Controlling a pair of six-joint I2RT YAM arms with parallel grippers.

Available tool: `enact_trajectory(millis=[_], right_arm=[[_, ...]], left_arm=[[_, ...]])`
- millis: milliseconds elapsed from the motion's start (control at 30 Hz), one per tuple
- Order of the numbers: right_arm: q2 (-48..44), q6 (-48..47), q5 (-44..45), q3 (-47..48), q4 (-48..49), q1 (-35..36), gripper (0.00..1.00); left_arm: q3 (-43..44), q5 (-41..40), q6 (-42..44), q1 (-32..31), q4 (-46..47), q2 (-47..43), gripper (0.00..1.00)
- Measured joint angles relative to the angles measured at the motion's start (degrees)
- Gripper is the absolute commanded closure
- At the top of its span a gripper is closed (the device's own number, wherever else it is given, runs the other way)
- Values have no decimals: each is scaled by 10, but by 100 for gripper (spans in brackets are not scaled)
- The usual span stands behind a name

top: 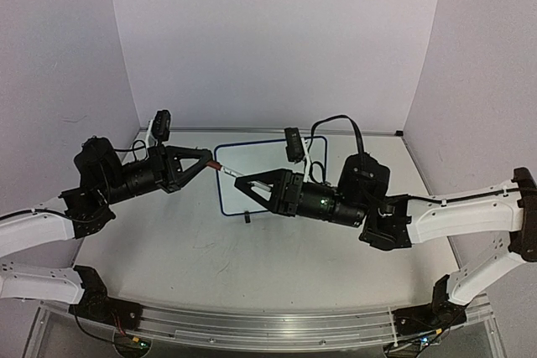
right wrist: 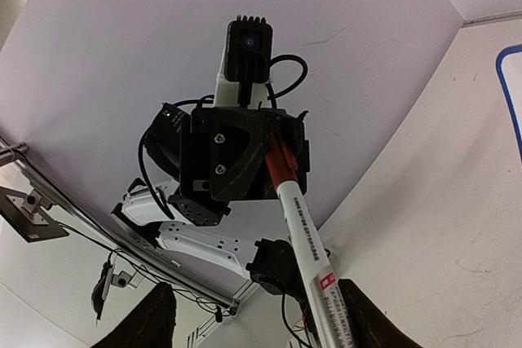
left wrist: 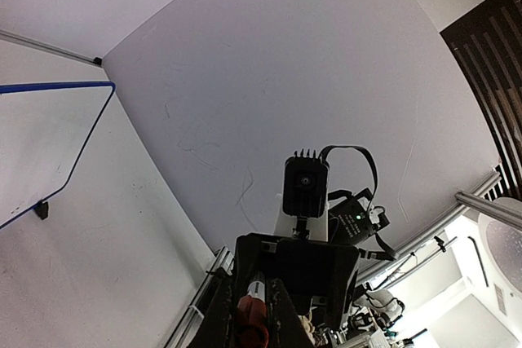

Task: Write a sentence on the whiteboard
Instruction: Open the pen cap from the whiteboard marker.

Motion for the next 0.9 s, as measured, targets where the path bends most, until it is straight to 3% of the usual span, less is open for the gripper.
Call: enact_trajectory(millis=[367,900], right_arm=[[4,-3,12,3,0,0,40],[11,-8,31,3,13,0,40]], left_arm=[[-6,0,-4,0,4,3,100],[-66,-30,-74,0,100,3,100]])
